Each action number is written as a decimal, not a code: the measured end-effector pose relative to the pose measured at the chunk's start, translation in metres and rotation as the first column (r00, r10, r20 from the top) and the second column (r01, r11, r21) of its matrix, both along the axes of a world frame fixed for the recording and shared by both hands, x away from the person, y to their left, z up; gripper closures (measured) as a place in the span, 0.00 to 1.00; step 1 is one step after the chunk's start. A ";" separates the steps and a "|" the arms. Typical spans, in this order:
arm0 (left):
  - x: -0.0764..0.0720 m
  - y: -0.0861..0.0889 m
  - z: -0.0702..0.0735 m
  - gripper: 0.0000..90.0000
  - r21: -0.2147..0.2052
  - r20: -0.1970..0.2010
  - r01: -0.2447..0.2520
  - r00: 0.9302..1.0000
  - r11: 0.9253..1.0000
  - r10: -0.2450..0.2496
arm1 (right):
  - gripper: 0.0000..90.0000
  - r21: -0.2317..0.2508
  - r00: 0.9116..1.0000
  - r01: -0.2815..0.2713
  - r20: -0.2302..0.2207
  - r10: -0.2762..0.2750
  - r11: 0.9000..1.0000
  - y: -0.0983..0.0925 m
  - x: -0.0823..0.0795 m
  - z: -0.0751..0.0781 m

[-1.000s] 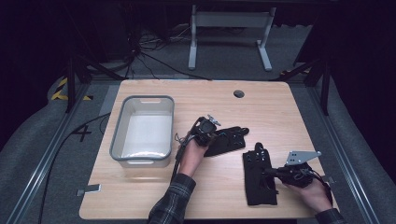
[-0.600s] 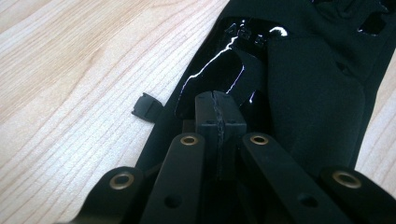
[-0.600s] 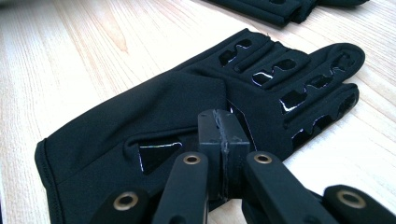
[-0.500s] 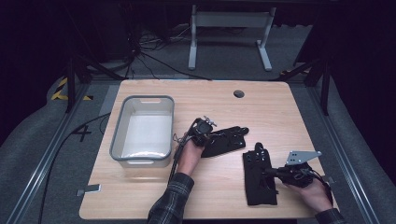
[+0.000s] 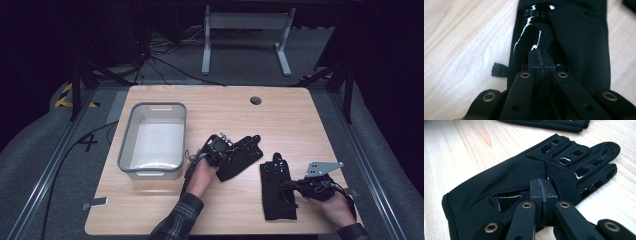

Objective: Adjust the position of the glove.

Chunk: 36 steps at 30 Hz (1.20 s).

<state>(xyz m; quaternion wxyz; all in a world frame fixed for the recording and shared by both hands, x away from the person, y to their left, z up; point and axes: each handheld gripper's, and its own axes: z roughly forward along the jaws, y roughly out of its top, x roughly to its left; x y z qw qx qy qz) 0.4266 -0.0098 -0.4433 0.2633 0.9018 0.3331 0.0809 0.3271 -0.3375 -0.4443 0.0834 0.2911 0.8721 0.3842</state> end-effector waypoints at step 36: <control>-0.081 0.021 0.004 1.00 -0.216 -0.073 0.180 0.977 0.960 -0.200 | 1.00 -0.032 1.000 -0.005 -0.011 0.004 0.999 0.005 0.000 -0.003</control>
